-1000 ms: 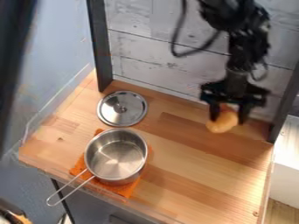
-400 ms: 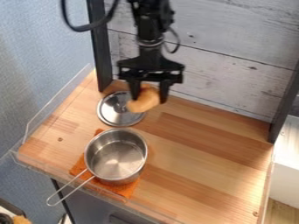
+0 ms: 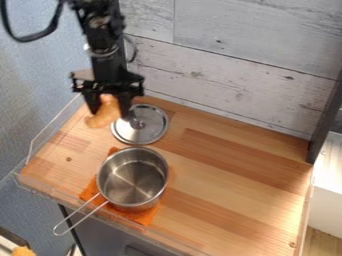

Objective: Moved croissant to the left of the table

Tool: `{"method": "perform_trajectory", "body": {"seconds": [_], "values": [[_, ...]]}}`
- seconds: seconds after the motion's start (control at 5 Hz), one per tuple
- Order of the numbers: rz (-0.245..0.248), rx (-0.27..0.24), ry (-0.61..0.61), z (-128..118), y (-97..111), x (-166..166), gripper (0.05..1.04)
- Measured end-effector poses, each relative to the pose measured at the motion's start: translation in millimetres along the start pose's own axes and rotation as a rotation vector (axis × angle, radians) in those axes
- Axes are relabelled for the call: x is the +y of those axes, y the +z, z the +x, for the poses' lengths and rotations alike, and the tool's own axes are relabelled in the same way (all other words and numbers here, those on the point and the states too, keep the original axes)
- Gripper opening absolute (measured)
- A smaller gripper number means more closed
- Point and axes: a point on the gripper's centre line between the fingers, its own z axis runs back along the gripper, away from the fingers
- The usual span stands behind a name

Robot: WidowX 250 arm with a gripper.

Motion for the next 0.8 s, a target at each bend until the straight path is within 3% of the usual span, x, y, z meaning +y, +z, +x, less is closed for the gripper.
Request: {"method": "perform_trajectory", "body": {"seconds": [0.2,0.4,0.8], "values": [[0.015,-0.012,0.025,3,-12,29,0.657],[0.042,0.03,0.019,5,-32,36,0.657],[0.068,0.049,0.026,8,-62,50,0.657]]}}
